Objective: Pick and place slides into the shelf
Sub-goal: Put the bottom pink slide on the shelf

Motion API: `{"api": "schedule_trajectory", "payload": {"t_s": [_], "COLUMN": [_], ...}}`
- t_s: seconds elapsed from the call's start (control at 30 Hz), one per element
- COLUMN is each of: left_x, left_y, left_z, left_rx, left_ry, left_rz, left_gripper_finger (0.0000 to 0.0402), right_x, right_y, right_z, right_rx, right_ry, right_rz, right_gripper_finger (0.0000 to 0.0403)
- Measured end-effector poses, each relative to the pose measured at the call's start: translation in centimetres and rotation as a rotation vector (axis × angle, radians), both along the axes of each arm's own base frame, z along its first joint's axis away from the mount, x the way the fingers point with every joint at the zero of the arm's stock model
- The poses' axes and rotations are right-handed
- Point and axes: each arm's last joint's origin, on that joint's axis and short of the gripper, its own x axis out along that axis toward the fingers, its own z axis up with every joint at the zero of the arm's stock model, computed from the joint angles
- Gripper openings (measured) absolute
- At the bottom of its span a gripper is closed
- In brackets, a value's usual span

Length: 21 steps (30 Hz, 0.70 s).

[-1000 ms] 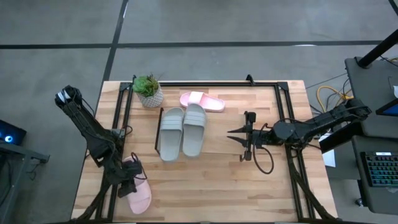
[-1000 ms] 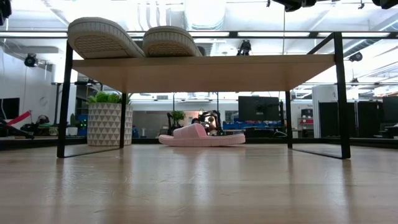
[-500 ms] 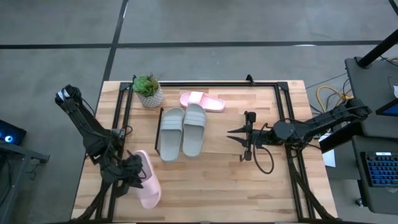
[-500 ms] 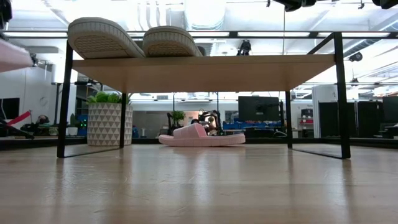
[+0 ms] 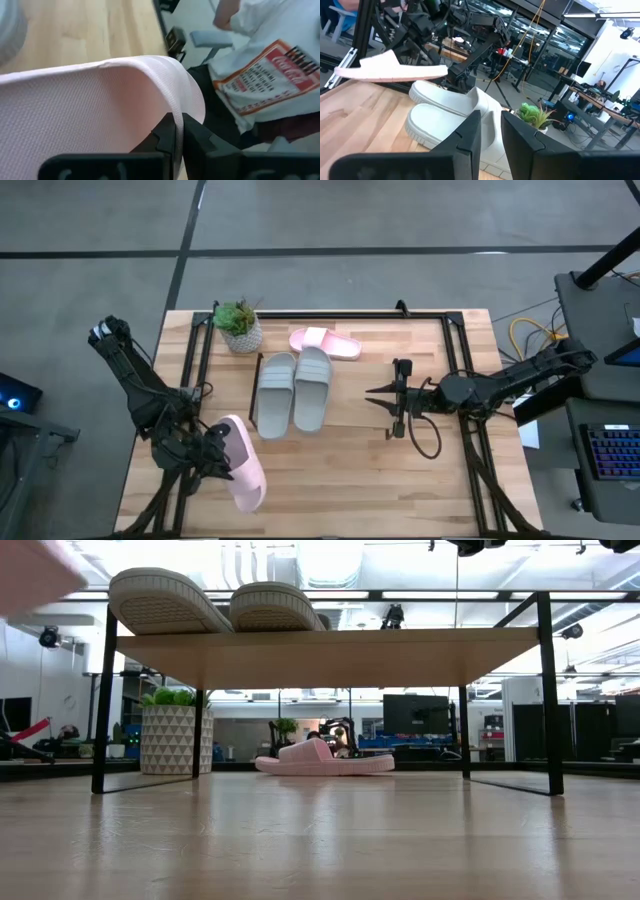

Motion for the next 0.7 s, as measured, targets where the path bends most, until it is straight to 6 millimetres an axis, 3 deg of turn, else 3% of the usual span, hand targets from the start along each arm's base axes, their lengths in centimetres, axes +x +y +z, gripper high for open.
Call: {"api": "schedule_trajectory", "payload": {"t_s": [0.13, 0.33, 0.7], "left_x": [0.1, 0.3, 1.1], "left_y": [0.0, 0.5, 0.7], "left_z": [1.9, 3.8, 4.9], "left_rx": [0.000, 0.214, 0.545], "left_ry": [-0.067, -0.198, -0.402], "left_rz": [-0.008, 0.046, 0.218], "left_gripper_finger": [0.0000, 0.0000, 0.0000], "right_x": [0.0, 0.0, 0.0], "right_y": [0.0, 0.0, 0.0], "right_z": [0.0, 0.0, 0.3], "right_rx": [0.000, 0.000, 0.017], "right_ry": [0.000, -0.001, -0.031], "right_rz": [0.000, 0.000, 0.001], "right_gripper_finger": [0.0062, 0.0059, 0.0059]}}
